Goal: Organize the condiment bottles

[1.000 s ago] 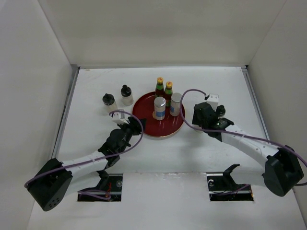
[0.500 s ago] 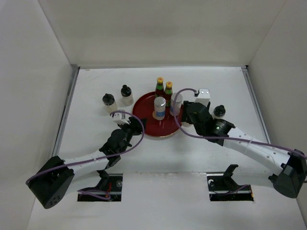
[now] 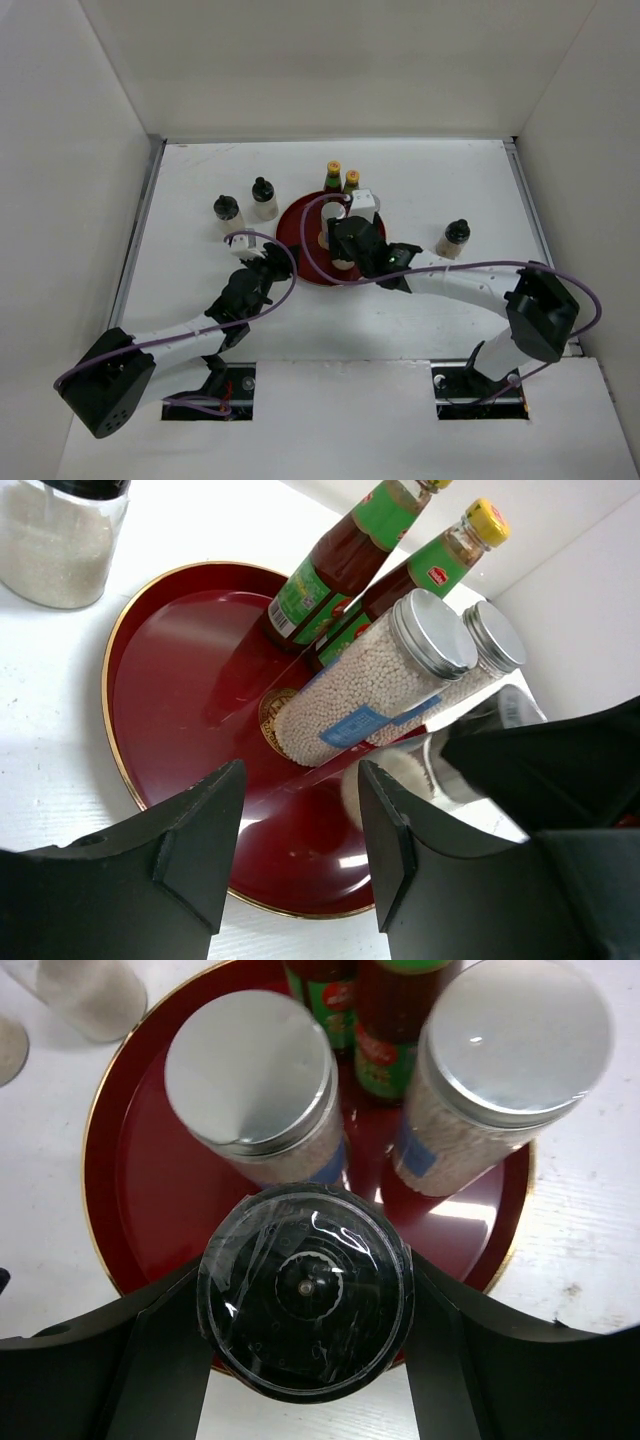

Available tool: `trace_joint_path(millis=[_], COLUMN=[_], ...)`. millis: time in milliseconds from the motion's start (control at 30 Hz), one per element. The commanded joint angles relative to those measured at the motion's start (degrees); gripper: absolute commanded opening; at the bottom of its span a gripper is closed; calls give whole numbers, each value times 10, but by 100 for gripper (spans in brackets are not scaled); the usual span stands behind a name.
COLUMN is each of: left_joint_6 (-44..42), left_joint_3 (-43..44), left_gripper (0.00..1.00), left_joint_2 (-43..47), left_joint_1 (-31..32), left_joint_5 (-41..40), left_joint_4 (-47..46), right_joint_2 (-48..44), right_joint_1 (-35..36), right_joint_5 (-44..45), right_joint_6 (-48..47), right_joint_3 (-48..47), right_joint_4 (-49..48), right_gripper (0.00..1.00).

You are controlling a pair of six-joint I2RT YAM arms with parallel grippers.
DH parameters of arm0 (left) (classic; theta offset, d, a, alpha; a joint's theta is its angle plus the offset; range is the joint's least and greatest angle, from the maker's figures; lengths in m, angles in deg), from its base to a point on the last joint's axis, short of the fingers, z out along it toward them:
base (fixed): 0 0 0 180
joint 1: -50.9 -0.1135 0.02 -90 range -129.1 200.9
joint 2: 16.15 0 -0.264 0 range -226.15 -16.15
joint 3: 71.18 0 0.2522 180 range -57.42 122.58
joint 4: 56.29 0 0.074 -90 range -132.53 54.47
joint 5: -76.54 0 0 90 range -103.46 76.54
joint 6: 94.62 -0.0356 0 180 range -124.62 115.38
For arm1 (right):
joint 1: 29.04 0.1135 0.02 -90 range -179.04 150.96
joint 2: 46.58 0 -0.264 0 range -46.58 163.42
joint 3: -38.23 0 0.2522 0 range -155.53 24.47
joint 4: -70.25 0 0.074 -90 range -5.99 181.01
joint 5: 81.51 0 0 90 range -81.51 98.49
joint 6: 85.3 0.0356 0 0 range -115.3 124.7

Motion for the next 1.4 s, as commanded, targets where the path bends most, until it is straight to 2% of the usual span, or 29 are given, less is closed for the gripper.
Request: trace_joint_path(millis=[0,167,400,500,567,633,833,933,1100,1233,1367], left_joint_6=[7,8,9,12,12,14,20,22,23,23,23], left_joint_3=[-4,-4,-5,-6,-7,-8,-13,-13,-15,-15,-14], left_gripper=[47,47,47,47,47,48,51,52,52,53,53], left_joint_2=[3,1,3,6,7,7,17,14,21,14,13], left_joint_1=[-1,0,-1,-2,-3,-4,-10,-12,-13,-21,-22], left_joint_5=[-4,-5,-5,-5,-5,-7,-12,-12,-12,-10,-9], left_joint_4=[-29,-29,-30,-29,-29,-30,-27,-26,-25,-25,-24], right_joint_2=[2,28,68,68,57,33,-89,-153,-228,-244,-227], right_joint_1=[21,47,65,65,65,65,55,20,-96,-189,-258], right_joint_5=[5,10,10,10,10,10,17,33,90,157,158], right_joint_6=[2,14,24,22,19,15,14,7,11,4,2], right_joint_3=[-30,-24,-38,-39,-37,-28,43,85,129,137,137], right_joint_4=[-98,-114,-96,-89,-86,-82,-88,-86,-37,14,32], right_gripper=[48,50,61,70,82,89,96,96,88,93,99])
